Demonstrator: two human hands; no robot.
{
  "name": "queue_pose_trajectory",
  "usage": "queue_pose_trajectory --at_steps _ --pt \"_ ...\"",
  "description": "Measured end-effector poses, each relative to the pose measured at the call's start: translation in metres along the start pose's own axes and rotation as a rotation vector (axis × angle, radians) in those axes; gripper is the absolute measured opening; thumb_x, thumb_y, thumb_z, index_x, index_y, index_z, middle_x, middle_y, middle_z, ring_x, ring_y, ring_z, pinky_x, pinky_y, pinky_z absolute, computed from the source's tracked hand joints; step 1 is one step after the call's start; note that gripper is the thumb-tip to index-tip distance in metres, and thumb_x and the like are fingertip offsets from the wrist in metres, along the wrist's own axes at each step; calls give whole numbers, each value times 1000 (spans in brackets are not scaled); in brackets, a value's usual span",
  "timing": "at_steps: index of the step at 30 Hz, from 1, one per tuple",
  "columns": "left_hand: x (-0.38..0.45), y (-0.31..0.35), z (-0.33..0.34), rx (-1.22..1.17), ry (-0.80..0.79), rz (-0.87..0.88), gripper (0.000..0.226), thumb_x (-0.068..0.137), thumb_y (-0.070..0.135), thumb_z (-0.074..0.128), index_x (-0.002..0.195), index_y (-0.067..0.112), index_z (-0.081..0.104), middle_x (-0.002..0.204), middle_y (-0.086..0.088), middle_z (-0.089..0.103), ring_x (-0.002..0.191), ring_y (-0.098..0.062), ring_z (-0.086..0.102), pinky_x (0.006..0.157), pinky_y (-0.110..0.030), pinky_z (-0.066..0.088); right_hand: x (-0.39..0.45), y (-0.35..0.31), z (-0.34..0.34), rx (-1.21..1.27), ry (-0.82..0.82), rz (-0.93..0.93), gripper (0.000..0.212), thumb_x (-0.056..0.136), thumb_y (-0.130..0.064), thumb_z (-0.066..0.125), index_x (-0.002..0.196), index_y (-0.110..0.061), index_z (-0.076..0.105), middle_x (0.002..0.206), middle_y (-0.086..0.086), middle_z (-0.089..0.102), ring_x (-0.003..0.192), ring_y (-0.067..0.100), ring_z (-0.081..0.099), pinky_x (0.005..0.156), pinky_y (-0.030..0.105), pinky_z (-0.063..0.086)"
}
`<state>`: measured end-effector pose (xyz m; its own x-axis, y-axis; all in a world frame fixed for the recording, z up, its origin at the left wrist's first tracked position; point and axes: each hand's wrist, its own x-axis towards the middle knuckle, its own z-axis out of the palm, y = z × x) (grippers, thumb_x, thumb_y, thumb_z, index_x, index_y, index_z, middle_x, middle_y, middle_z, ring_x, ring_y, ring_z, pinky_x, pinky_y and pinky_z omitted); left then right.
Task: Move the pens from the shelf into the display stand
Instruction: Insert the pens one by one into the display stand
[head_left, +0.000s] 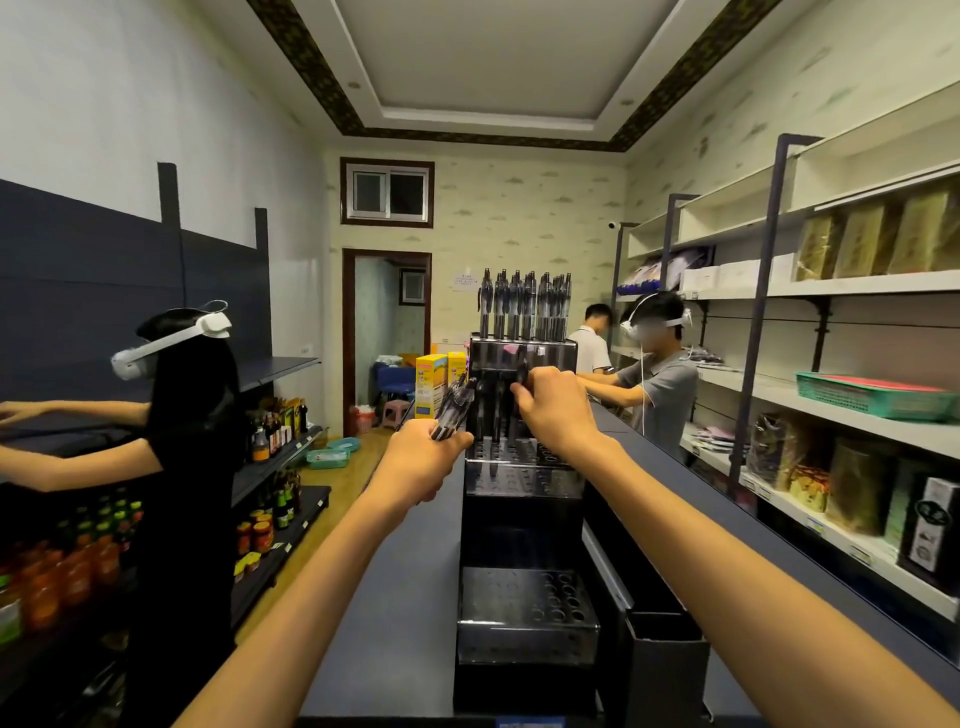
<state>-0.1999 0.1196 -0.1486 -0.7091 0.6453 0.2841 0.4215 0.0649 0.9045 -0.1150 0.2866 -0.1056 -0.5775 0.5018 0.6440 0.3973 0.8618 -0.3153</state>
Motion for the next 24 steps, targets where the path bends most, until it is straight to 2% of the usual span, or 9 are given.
queue_pose_trajectory --at_steps 6,9,12,15,19,24 --pt "2 3 8 -12 0 -8 24 98 29 61 81 15 54 50 2 45 39 -14 37 39 -25 33 0 -1 1 -28 -49 -11 29 106 -27 49 105 0 60 105 25 67 99 46 61 68 40 39" --pt "2 4 9 -14 -14 -3 22 98 28 60 82 15 53 51 2 43 40 -15 36 42 -26 32 -1 -1 2 -23 -59 -3 31 107 -27 48 101 0 62 103 26 68 99 47 61 68 39 37" --pt "3 3 9 -22 -14 3 24 98 27 60 80 15 52 48 4 41 39 -14 33 41 -26 30 -3 2 0 -20 -63 4 31 104 -29 54 93 -3 65 95 22 70 93 43 64 67 37 41" --pt "3 2 9 -33 -11 3 25 98 26 61 79 15 50 48 4 40 40 -14 32 42 -26 30 -9 5 5 -52 -133 -10 30 99 -34 62 88 -6 69 91 17 71 91 40 66 71 37 48" --pt "4 0 12 -22 -10 6 24 97 29 62 80 15 53 49 3 43 40 -15 37 43 -27 32 -17 7 13 -27 -139 -15 27 98 -34 65 89 -9 71 89 14 72 90 37 67 70 35 48" --pt "5 -4 15 -46 -56 11 32 97 38 63 76 16 54 50 1 49 40 -16 41 43 -29 36 -21 11 5 8 -157 24 23 95 -28 69 92 -6 76 94 14 74 93 35 67 83 42 56"
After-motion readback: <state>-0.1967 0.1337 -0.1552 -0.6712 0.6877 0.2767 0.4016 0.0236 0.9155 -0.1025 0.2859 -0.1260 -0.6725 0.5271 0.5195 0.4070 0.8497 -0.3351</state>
